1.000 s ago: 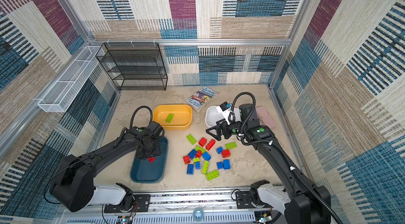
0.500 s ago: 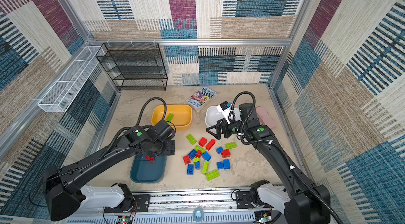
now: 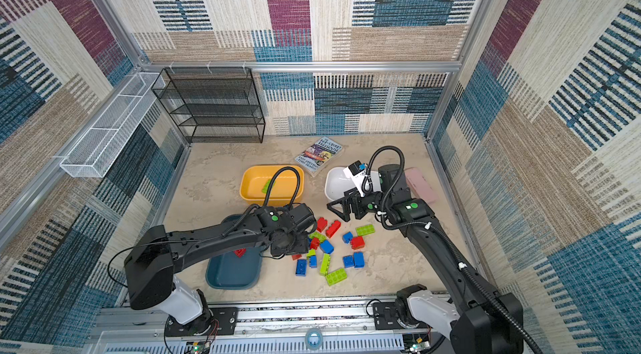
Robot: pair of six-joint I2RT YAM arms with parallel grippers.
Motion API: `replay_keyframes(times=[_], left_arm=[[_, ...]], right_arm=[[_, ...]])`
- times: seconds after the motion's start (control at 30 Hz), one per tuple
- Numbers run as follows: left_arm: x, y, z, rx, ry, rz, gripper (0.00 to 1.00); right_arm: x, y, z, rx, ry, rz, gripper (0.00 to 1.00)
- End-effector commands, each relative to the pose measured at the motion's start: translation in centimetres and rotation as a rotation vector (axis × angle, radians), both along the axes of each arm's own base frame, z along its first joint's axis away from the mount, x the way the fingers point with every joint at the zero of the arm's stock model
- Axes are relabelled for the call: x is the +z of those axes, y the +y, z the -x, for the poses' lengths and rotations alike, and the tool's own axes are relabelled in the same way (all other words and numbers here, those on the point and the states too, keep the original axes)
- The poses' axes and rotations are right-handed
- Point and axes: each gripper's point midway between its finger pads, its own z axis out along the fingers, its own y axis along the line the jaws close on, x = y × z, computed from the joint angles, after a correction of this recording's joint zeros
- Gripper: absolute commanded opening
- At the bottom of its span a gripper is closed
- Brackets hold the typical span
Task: Sort the legos into containers by color
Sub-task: Pick up the lego from the middle-left of the table, then place the lego in the container.
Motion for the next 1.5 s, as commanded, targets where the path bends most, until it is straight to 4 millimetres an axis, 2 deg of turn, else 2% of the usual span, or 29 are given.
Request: replay_keyframes(times=[0.0,0.33,0.57,0.7,0.77,0.9,1.07,1.17,1.33,1.47], left_arm=[[-0.7,-0.5,-0.8,0.051,-0.019,0.002,0.64],[-3.6,1.7,0.1,0.065,0.022,-0.108,0.53],[-4.1,2.7,0.2,0.051,0.021,-0.144,0.37],[-4.2,3.0,0.0,0.041,0.015,-0.157,0.34],[-4.1,3.0,-0.3,0.028,0.004,-0.162,0.30],[-2.7,3.4,-0.8,0.001,-0.021,-0.182,0.25],[2.4,4.1,-1.1,-0.056,-0.084,-0.159,0.26],[5.7,6.2,-1.2,-0.079,-0.128,-0.171,0.27],[9.3,13.2,-1.0,-0.020,-0.160,-0.209,0.28],[7.8,17.0,-0.9,0.054,-0.117,-0.192,0.29]], right_arm=[[0.4,0.1,-0.2,0.000,-0.036,-0.008,0.99],[-0.6,0.0,0.3,0.011,-0.014,0.001,0.99],[-0.9,-0.1,0.3,0.009,-0.009,0.007,0.99],[-1.0,-0.1,0.4,0.009,-0.007,0.008,0.99],[-0.9,-0.1,0.4,0.009,-0.008,0.006,0.99],[-0.7,-0.1,0.4,0.006,-0.013,0.006,0.99],[-0.5,0.0,0.4,0.008,-0.015,-0.001,0.99],[-0.2,0.3,0.2,0.021,-0.018,-0.017,0.99],[0.2,0.5,0.3,0.037,-0.020,-0.033,0.99],[0.3,0.8,0.3,0.047,-0.021,-0.046,0.99]])
